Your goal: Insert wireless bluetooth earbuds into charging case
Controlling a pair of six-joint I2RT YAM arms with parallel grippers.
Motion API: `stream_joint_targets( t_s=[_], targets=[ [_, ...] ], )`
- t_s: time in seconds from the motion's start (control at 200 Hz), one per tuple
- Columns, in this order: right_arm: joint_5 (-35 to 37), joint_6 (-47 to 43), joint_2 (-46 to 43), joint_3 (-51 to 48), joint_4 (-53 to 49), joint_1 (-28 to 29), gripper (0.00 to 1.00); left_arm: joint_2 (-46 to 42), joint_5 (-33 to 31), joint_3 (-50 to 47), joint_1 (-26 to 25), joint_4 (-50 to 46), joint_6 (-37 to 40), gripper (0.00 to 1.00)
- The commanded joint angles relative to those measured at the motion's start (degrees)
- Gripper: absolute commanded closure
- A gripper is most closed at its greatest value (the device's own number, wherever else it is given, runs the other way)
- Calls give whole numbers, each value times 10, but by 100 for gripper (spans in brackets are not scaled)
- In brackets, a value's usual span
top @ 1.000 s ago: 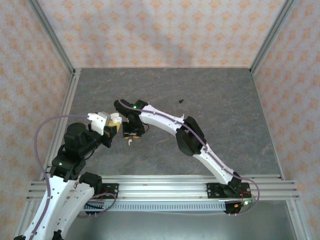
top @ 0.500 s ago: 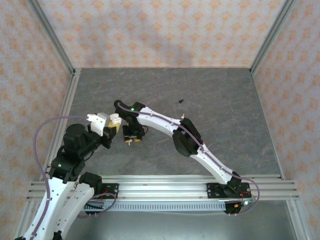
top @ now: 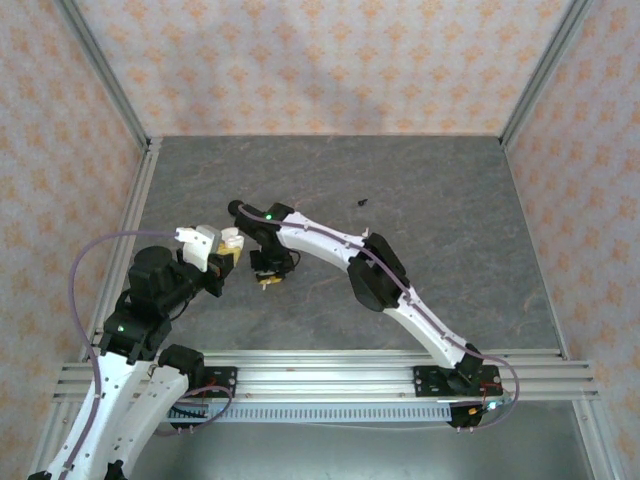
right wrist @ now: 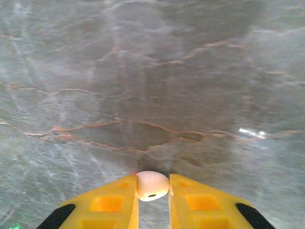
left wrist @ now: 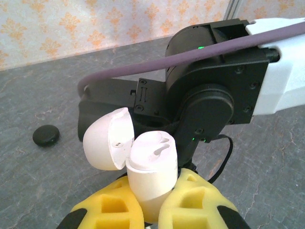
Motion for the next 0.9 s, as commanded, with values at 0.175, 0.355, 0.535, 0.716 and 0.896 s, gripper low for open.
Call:
stream_joint_targets(
  t_s=[0.175, 0.355, 0.535, 0.716, 0.896],
  targets=[
    [58, -45, -62, -91, -10, -49, 81, 19, 25, -15, 4, 62, 12, 100],
    [79, -101, -97, -146, -28, -88, 80, 46, 78, -31, 4, 123, -16, 100],
    [110, -151, -133, -206, -36, -136, 80, 69, 126, -56, 2, 199, -44, 100],
    [123, -174, -172, -252, 2, -151, 82, 85, 141, -70, -9, 253, -50, 100],
    [135, -175, -262, -324, 108, -151, 84, 85, 138, -80, -16, 292, -47, 100]
  ],
)
